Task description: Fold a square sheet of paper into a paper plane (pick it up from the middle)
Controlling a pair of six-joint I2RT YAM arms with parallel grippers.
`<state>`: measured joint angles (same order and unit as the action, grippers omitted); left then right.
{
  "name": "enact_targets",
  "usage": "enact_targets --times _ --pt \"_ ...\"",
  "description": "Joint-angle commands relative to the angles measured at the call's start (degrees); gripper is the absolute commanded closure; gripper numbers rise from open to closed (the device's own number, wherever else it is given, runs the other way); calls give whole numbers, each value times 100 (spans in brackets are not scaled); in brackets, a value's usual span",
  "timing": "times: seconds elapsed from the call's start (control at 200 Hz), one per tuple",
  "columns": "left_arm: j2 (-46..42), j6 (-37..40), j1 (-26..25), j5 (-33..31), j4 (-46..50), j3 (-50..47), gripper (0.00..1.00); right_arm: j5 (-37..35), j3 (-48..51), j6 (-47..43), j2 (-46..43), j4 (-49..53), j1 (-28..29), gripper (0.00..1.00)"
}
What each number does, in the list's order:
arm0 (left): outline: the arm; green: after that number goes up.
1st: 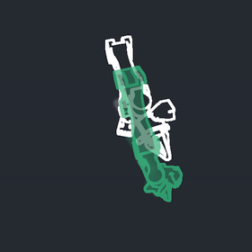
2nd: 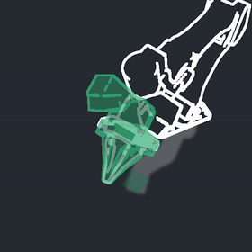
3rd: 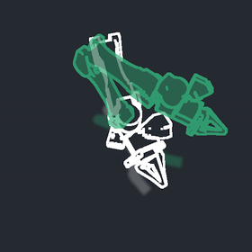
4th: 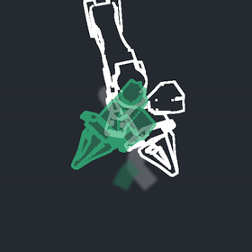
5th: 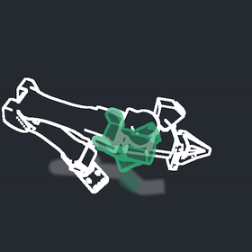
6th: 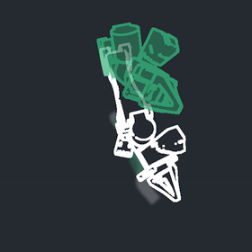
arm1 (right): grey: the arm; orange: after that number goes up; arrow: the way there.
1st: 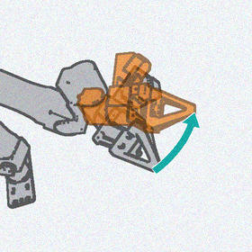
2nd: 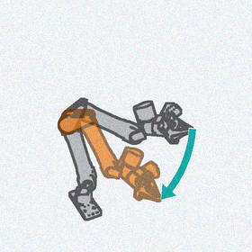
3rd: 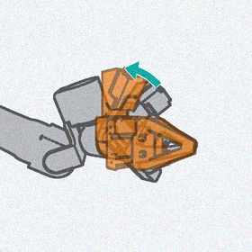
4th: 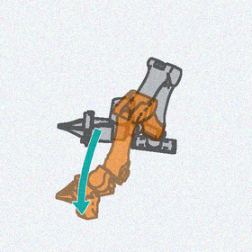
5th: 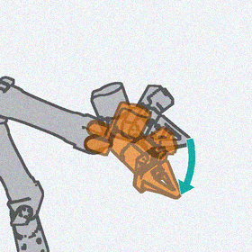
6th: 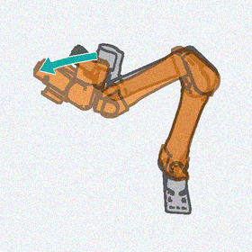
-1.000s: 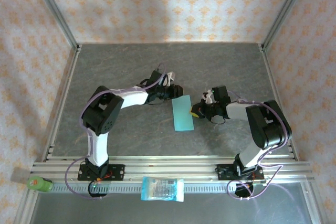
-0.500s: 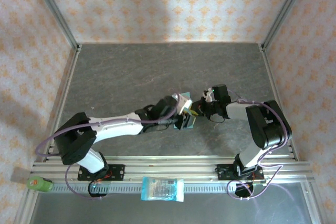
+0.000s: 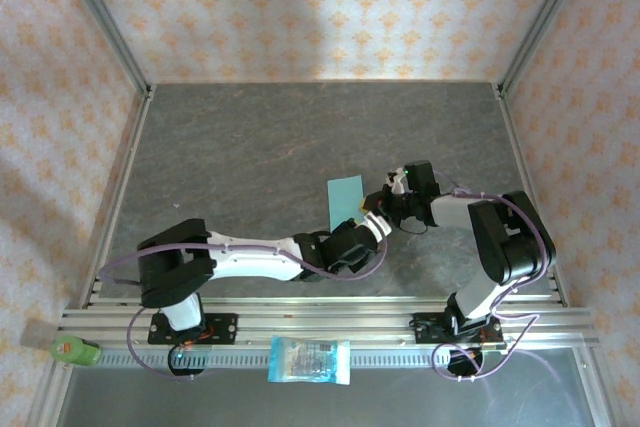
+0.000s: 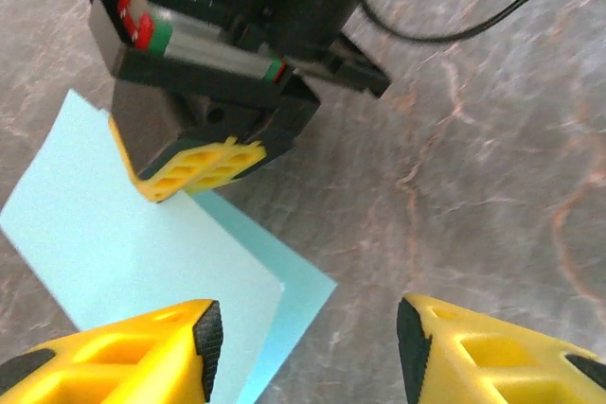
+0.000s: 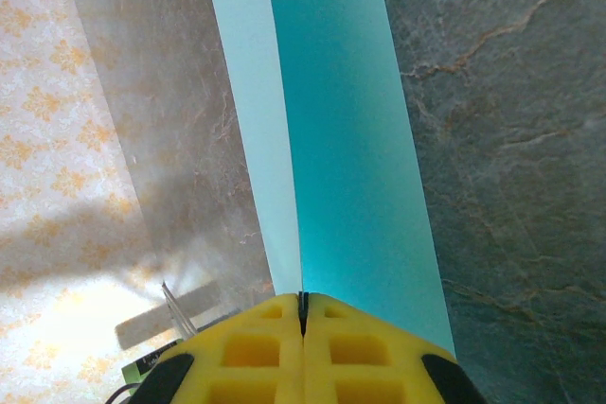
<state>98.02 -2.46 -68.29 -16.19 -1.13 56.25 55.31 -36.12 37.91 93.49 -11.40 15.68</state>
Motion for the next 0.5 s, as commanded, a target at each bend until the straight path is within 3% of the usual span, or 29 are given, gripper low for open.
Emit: enact_targets --times 0.0,0.495 --pt "165 314 -53 -911 341 220 43 -30 -1 12 -56 -2 -21 97" --pt "844 747 -101 -1409 601 630 41 -11 33 23 -76 5 -21 97"
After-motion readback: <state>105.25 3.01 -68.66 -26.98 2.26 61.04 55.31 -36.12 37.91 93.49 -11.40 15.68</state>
